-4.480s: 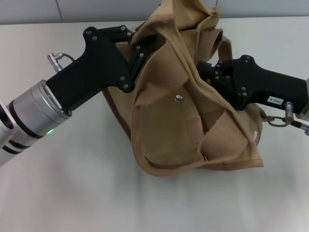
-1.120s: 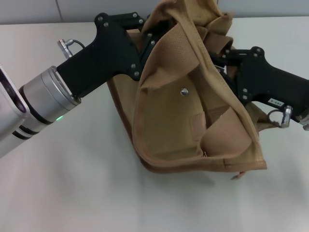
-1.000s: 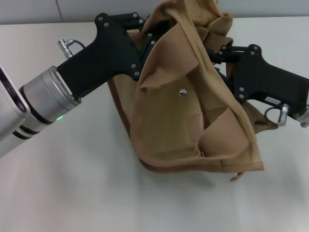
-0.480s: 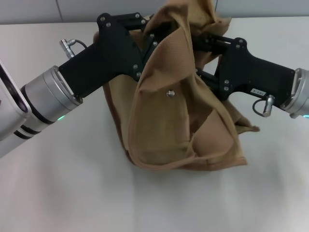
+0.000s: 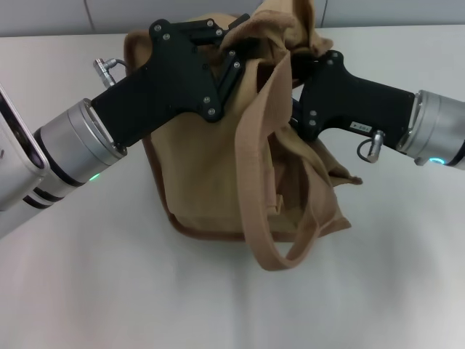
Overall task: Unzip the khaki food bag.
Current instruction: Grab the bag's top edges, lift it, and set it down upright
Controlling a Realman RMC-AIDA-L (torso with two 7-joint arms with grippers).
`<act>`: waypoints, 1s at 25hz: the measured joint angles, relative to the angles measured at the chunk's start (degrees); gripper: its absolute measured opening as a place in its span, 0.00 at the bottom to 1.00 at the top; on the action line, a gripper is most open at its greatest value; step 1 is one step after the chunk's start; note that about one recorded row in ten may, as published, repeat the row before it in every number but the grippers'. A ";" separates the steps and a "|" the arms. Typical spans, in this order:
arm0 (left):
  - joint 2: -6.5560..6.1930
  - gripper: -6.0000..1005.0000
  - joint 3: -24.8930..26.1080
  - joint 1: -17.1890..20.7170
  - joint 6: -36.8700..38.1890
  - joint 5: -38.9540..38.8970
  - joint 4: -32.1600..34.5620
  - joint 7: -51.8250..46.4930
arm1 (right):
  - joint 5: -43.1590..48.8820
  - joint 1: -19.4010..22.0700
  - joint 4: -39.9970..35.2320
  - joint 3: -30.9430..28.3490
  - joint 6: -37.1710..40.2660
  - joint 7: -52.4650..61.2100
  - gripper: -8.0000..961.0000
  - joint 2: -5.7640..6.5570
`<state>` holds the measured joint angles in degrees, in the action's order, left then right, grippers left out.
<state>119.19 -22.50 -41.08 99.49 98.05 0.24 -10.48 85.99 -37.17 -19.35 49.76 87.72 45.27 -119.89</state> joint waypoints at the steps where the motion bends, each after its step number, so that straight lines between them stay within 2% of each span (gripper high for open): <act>1: 0.00 0.14 0.00 -0.02 0.00 0.02 0.00 0.00 | 0.00 -0.18 0.00 0.25 -0.19 0.05 0.46 0.00; 3: 0.00 0.14 0.00 -0.09 0.00 0.05 0.00 0.01 | 0.00 -0.36 0.02 0.63 -0.50 0.14 0.43 0.00; 10: 0.01 0.14 0.15 -0.23 -0.12 0.05 0.03 0.09 | 0.18 0.00 -0.24 0.94 -0.33 0.18 0.19 0.02; 12: 0.01 0.14 0.21 -0.23 -0.13 0.04 0.07 0.11 | 0.26 0.47 -0.43 0.96 -0.03 0.17 0.01 0.11; 17: 0.00 0.14 0.41 -0.63 -0.46 -0.07 0.33 0.11 | 0.45 3.04 -2.16 0.96 2.02 0.07 0.02 0.40; 25: 0.00 0.14 1.30 -1.68 -2.05 -0.26 0.34 0.12 | 0.67 9.86 -6.48 1.07 5.90 1.92 0.04 0.60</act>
<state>119.18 -21.20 -42.76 97.45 97.79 0.58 -10.37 86.66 -27.31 -25.83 50.83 93.63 47.18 -119.29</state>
